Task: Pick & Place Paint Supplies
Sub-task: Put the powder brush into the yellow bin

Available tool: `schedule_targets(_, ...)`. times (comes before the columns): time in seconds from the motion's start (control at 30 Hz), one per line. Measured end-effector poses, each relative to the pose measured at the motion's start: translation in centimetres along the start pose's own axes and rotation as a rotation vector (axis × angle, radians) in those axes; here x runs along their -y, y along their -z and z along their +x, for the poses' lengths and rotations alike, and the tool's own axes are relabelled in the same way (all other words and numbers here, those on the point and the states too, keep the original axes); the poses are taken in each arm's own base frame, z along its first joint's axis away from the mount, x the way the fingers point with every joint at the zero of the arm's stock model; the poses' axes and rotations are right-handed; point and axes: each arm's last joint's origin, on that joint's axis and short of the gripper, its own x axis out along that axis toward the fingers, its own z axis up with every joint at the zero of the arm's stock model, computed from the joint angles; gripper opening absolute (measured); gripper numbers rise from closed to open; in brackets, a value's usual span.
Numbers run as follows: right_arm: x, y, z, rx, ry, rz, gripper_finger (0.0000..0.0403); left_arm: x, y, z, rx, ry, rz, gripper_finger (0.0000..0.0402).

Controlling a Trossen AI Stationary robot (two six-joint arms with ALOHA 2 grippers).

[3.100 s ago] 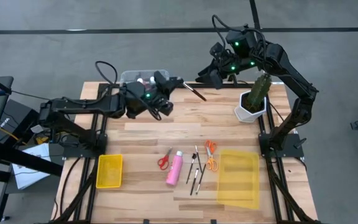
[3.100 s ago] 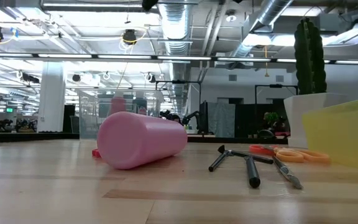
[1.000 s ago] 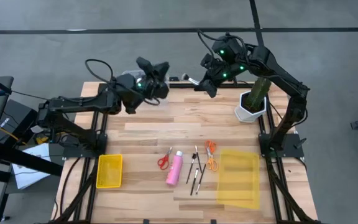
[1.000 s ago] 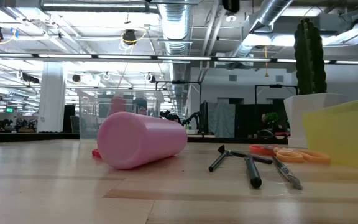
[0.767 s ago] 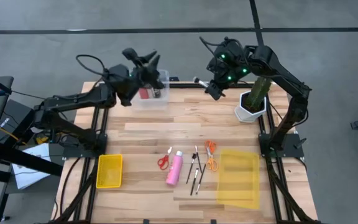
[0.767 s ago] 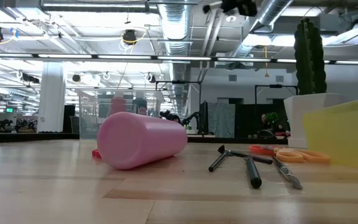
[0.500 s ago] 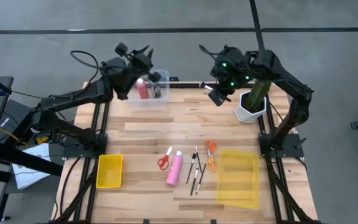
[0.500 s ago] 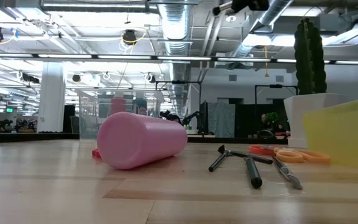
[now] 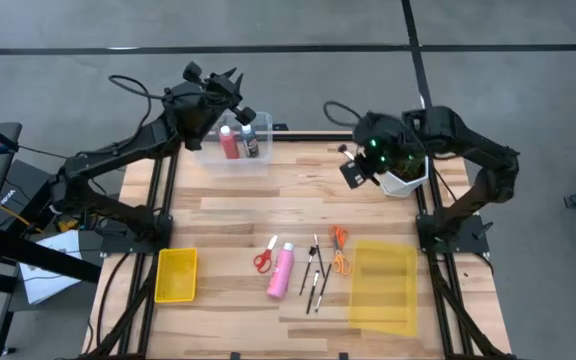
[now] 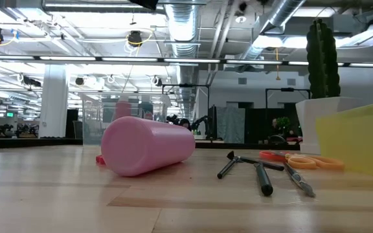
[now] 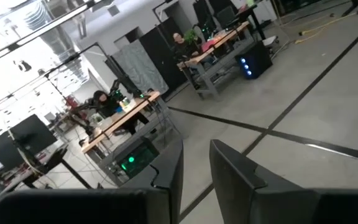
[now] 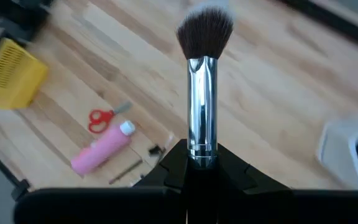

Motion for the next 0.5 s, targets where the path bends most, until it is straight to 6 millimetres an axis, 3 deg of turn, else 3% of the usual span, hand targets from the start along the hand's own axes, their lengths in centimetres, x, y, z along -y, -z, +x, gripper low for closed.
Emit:
schedule_targets(0.27, 0.9, 7.0, 1.9, -0.051, -0.024, 0.217, 0.0034, -0.2, 0.1, 0.4, 0.033, 0.051, 0.0, 0.0072)
schedule_targets(0.5, 0.9, 13.7, 5.5, -0.113, -0.059, 0.395, 0.0035, -0.2, 0.2, 0.4, 0.029, 0.054, 0.004, 0.0072)
